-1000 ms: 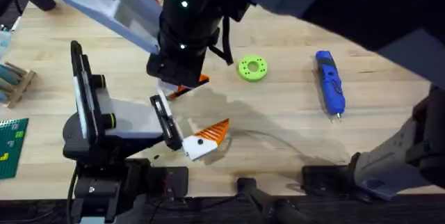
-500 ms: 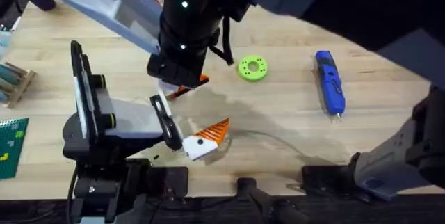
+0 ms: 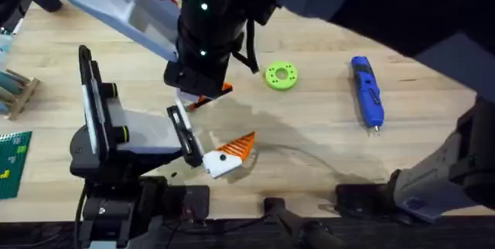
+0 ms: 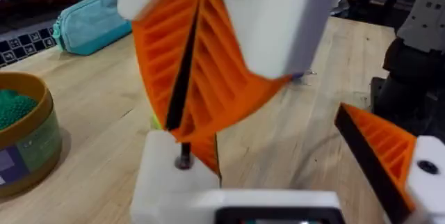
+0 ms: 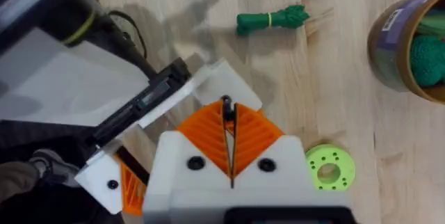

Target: Pick up the gripper from the table and insert it into the empty holder that is missing its gripper. Then pick up a screw, insert it into the mounting hole, and use the screwdriver to tighten it. Finally, clean up the table by picking up the vegetable and placing it into the bucket.

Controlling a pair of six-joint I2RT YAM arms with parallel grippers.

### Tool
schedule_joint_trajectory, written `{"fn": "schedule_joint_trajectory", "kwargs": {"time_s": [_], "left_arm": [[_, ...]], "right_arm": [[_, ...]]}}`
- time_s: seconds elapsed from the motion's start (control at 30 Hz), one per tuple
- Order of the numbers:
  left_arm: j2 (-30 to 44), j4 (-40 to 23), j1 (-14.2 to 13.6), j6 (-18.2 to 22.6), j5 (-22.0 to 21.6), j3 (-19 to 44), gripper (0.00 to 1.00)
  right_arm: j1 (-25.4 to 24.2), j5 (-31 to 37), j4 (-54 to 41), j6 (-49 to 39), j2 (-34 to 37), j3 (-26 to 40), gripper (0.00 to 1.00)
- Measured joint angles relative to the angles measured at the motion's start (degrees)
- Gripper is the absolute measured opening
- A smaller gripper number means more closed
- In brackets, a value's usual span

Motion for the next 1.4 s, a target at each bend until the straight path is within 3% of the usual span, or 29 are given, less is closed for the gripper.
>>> {"fn": "schedule_joint_trajectory", "kwargs": {"time_s": [1.4], "left_arm": [[0.0,0.0,0.0,0.0,0.0,0.0,0.987]], "right_arm": [[0.0,-0.2,-0.2,0.0,0.2,0.0,0.006]]}}
